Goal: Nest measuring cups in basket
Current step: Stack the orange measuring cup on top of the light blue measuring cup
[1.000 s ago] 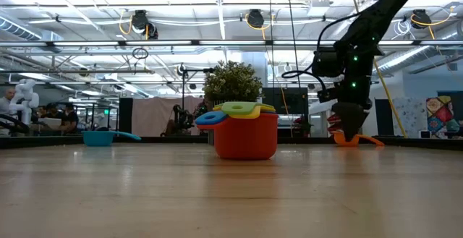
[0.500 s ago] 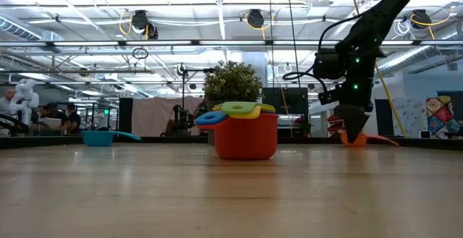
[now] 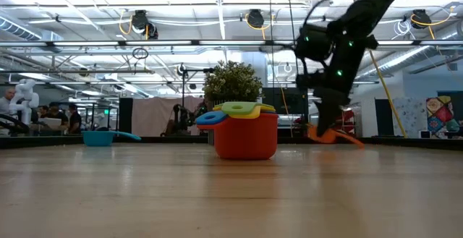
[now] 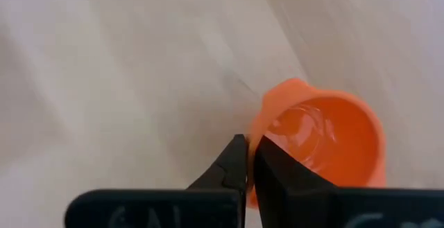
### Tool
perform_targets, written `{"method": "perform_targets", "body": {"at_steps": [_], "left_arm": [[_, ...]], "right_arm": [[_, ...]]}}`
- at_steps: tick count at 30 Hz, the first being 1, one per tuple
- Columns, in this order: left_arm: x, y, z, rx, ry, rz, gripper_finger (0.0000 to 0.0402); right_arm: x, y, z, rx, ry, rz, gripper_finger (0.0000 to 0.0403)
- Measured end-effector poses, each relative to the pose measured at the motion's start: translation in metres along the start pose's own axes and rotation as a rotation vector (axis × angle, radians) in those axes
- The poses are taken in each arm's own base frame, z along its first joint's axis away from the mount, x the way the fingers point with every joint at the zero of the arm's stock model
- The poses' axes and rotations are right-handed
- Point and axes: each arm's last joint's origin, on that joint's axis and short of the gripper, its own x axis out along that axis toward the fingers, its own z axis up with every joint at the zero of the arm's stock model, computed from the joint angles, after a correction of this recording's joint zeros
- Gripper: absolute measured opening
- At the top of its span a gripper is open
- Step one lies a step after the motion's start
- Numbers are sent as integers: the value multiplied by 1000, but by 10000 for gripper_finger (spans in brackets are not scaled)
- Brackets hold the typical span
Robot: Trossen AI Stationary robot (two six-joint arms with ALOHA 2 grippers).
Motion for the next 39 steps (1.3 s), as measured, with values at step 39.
{"method": "perform_targets", "body": {"at_steps": [39], "left_arm": [[-56, 19, 19, 94, -94, 75, 102]], "right_arm": [[-30, 165, 201, -309, -455, 241, 0]]}}
